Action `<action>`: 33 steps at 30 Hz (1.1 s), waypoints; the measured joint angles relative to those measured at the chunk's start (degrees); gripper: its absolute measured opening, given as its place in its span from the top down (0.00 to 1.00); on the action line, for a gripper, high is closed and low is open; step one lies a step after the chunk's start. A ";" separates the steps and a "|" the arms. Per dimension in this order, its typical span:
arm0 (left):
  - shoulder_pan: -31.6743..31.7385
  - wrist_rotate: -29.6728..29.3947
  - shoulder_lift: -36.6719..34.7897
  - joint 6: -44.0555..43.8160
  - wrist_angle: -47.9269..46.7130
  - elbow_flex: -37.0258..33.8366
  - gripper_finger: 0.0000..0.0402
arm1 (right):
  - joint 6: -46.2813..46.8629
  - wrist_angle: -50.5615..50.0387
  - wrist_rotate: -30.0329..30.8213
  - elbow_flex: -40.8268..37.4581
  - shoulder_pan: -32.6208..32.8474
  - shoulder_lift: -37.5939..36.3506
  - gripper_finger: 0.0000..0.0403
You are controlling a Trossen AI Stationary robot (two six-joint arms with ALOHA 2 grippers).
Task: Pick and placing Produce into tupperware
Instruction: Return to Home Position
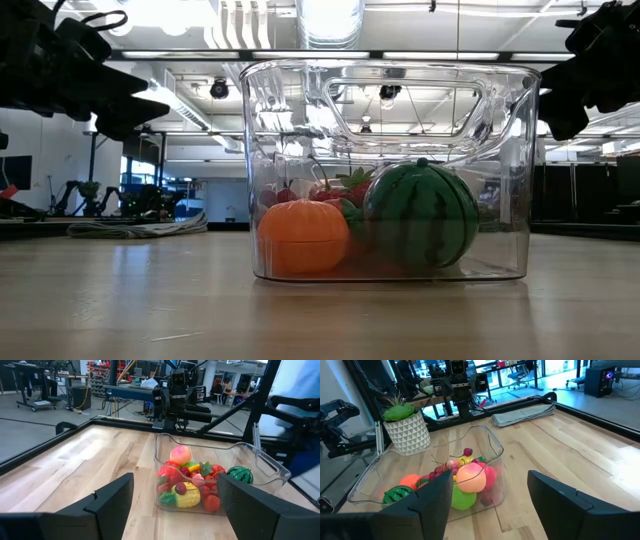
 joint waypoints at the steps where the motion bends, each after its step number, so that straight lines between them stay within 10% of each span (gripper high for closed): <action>1: 0.00 -0.01 -0.04 0.00 0.02 0.00 0.32 | 0.00 -0.02 0.00 0.00 0.02 0.00 0.39; 33: 0.00 -0.01 0.07 0.00 0.00 0.00 0.32 | 0.00 0.00 0.00 0.01 0.01 0.00 0.40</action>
